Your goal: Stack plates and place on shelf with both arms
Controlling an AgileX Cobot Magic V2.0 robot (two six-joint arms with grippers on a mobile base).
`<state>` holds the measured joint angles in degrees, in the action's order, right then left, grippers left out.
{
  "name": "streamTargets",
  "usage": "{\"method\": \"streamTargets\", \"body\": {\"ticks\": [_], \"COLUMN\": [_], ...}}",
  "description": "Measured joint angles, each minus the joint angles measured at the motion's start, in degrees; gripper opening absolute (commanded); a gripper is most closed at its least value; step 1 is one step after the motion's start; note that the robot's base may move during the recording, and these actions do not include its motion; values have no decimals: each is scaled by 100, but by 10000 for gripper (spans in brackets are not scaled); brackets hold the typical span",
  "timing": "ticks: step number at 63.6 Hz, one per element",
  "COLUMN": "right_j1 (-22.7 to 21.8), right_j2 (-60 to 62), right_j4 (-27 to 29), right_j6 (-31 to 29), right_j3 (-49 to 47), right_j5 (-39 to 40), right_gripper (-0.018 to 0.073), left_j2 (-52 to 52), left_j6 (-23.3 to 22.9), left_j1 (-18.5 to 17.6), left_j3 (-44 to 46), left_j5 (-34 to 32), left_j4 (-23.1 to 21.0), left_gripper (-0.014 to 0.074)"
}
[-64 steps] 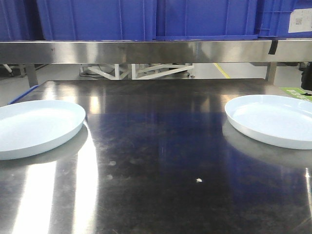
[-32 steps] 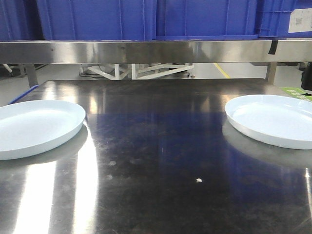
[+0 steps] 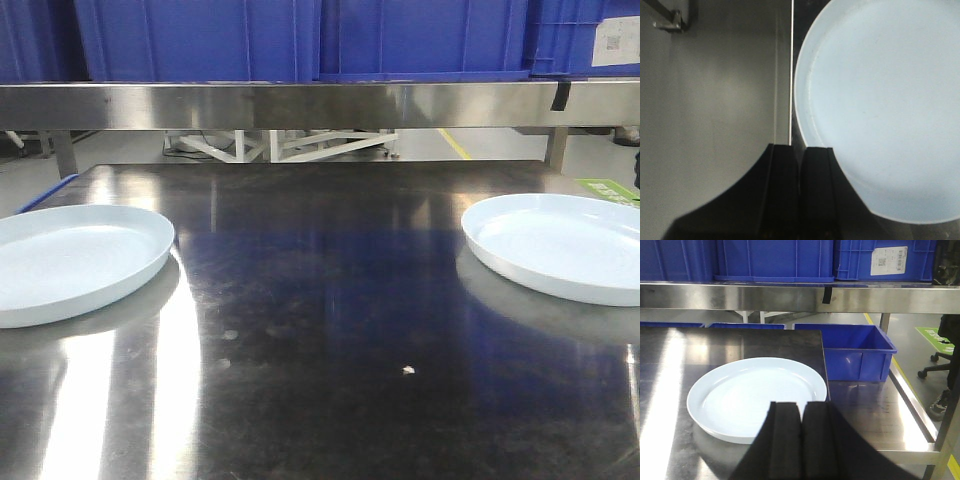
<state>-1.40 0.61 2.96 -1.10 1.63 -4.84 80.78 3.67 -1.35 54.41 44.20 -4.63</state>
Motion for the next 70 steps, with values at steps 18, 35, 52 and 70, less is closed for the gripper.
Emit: {"method": "streamTargets", "body": {"ticks": [18,35,52,70], "right_j1": [0,0,0,0], "right_j2": [0,0,0,0], "right_j4": [0,0,0,0], "right_j6": [0,0,0,0], "right_j3": [0,0,0,0], "right_j5": [0,0,0,0], "right_gripper": [49,49,49,49], "left_j2": [1078,1933,2208,2452], "left_j6": [0,0,0,0], "left_j1": [0,0,-10,-10], "left_j3": [1025,1912,2153,2163], "left_j5": [711,1367,1496,1645], "left_j4": [82,168,149,133], "left_gripper": [81,222,426,426]}}
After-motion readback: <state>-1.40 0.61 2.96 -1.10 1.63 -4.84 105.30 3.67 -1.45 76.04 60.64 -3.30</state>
